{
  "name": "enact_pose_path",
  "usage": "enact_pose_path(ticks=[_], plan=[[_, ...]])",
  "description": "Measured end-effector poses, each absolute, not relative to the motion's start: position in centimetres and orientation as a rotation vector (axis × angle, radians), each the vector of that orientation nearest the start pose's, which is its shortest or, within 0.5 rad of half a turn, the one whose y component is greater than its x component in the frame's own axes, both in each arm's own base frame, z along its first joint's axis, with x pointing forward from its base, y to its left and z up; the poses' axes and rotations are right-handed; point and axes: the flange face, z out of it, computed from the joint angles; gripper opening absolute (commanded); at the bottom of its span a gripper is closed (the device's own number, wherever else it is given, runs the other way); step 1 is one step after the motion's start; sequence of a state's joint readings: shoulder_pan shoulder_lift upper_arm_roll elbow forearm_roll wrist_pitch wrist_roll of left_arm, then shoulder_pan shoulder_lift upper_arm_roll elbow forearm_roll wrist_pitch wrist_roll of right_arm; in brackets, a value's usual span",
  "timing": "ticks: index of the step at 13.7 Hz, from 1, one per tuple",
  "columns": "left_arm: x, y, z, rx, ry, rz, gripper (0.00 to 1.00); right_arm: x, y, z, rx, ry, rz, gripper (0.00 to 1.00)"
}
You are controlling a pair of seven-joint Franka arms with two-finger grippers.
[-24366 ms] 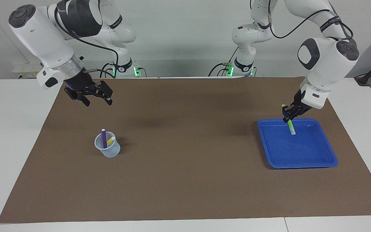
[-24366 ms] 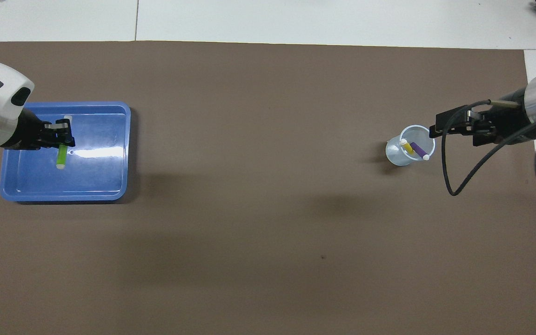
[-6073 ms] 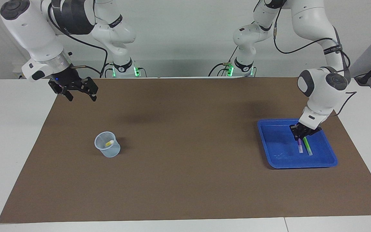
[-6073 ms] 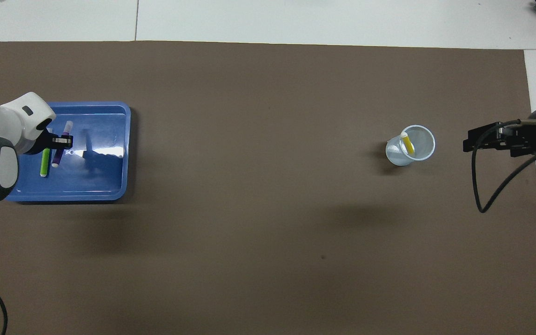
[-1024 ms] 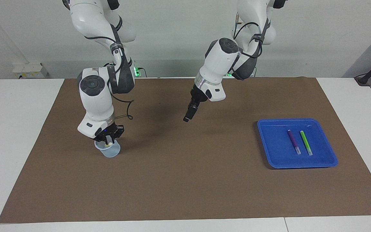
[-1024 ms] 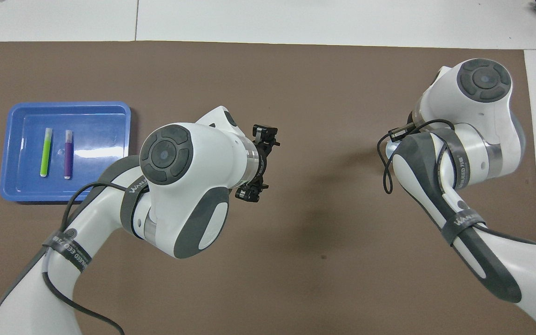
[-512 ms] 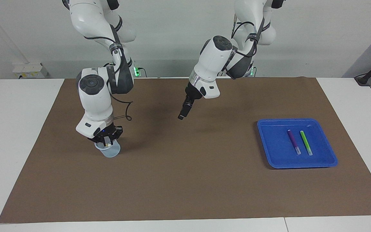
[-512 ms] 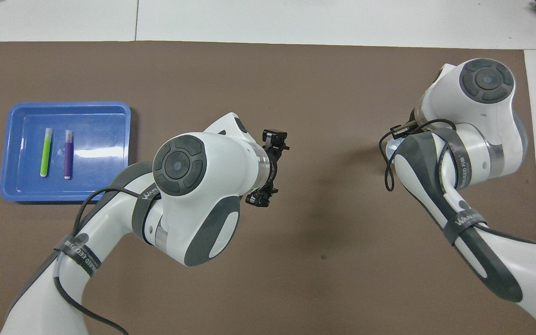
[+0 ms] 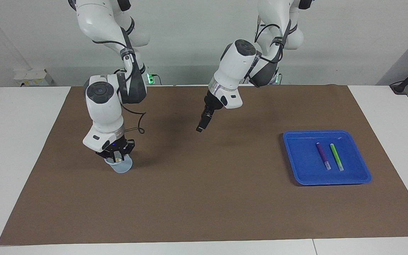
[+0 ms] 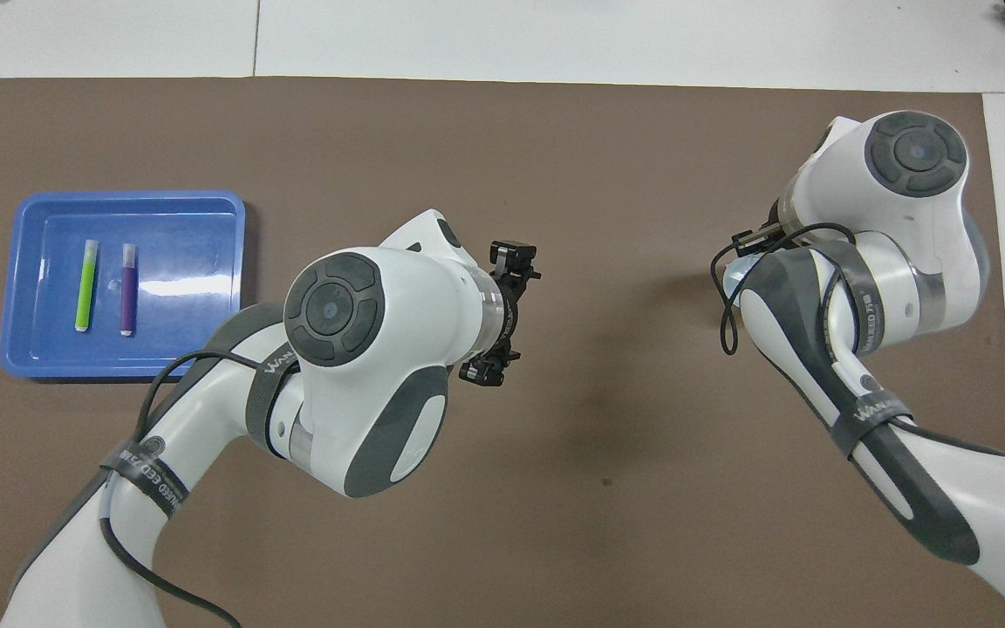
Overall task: Right arm passes pens to left for tray arrangement
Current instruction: 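Grasp the yellow pen in the cup with the right gripper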
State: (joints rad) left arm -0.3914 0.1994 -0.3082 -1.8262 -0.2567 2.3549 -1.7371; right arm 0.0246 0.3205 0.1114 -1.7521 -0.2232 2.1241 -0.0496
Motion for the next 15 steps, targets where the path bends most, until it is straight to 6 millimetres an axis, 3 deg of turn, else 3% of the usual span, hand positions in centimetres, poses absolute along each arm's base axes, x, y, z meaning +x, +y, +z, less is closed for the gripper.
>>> enact_pose_path(ticks=[3, 10, 15], plan=[[49.66, -40.66, 46.56, -2.917, -2.009, 0.244, 1.00, 64.44, 7.17, 39.22, -3.260, -0.478, -0.100, 0.29], [49.65, -40.83, 46.73, -2.920, -2.028, 0.241, 1.00, 64.44, 7.18, 39.20, -3.260, -0.478, -0.102, 0.11], [49.81, -40.84, 46.85, -2.928, -2.049, 0.230, 1.00, 64.47, 7.11, 39.23, -3.260, -0.476, -0.103, 0.09]])
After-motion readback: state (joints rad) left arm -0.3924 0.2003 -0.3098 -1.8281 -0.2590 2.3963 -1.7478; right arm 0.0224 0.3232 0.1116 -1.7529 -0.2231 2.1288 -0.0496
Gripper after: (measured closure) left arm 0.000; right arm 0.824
